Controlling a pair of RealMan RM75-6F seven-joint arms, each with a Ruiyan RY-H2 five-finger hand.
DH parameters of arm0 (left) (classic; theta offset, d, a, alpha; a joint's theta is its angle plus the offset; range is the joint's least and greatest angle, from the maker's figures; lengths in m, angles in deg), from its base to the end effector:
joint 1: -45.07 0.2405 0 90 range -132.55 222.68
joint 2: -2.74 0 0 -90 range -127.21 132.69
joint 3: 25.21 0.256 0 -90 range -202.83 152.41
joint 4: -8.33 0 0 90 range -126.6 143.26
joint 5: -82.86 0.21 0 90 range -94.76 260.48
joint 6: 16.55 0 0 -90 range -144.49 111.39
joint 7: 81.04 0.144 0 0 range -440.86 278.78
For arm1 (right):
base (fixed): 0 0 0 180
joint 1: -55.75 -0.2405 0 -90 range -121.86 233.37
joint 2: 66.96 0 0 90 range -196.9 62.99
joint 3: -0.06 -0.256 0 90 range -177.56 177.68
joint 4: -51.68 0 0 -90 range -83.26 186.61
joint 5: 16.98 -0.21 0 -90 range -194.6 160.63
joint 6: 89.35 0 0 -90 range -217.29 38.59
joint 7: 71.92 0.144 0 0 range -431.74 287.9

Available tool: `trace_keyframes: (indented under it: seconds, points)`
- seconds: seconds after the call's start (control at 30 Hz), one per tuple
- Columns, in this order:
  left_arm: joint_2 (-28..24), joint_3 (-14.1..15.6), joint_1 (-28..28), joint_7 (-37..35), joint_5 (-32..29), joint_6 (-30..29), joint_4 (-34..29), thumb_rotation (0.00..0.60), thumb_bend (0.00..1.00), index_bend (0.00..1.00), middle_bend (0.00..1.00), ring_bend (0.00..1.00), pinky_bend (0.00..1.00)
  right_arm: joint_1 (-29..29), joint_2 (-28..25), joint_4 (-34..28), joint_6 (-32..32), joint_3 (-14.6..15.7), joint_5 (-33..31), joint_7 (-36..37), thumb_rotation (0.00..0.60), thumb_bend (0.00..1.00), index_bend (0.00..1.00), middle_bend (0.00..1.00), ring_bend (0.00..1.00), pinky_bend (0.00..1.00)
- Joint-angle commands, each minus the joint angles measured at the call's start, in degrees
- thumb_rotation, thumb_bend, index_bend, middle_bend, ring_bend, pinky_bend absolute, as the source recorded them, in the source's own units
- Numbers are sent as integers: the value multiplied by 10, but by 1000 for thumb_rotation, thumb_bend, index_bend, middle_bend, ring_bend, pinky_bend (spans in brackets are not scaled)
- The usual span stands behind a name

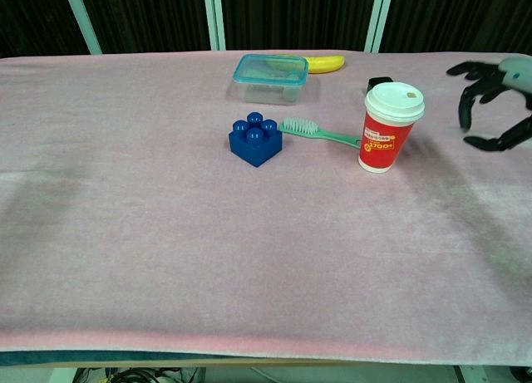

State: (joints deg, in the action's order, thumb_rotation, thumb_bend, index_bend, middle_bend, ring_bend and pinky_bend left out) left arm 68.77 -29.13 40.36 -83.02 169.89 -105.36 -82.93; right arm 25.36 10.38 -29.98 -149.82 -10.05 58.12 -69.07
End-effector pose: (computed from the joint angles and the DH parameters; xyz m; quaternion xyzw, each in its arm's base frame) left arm -0.3048 0.1837 0.1603 -0.5728 -0.3745 -0.4314 0.5878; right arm -0.2389 -0.3339 0.0707 0.6587 -0.4251 0.4159 0.4610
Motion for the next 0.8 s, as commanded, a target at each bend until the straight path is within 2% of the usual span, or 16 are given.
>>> trace_keyframes:
  seconds: [0.03, 0.2, 0.37, 0.47, 0.6, 0.8]
  points:
    - [0, 0, 0, 0, 1, 0, 0, 600, 579, 194, 85, 22, 0, 12, -39, -38, -23, -30, -19, 25, 600, 361, 627, 0, 18, 182]
    - [1, -1, -1, 0, 2, -1, 2, 600, 579, 194, 85, 22, 0, 13, -90, -92, -26, -75, -44, 85, 600, 361, 634, 0, 18, 182]
    - [1, 0, -1, 0, 2, 0, 3, 600, 579, 194, 85, 22, 0, -4, -130, -142, 15, -136, -92, 191, 600, 360, 642, 0, 18, 182]
    - [1, 0, -1, 1, 3, -1, 3, 600, 579, 194, 85, 22, 0, -15, -133, -154, 42, -176, -131, 273, 600, 360, 645, 0, 18, 182]
    - [0, 0, -1, 1, 3, -1, 4, 600, 579, 194, 85, 22, 0, -35, -126, -139, 80, -218, -175, 357, 600, 361, 646, 0, 18, 182]
    - [0, 1, -2, 4, 3, 1, 4, 600, 578, 194, 85, 22, 0, -57, -97, -127, 99, -252, -224, 414, 600, 360, 647, 0, 19, 182]
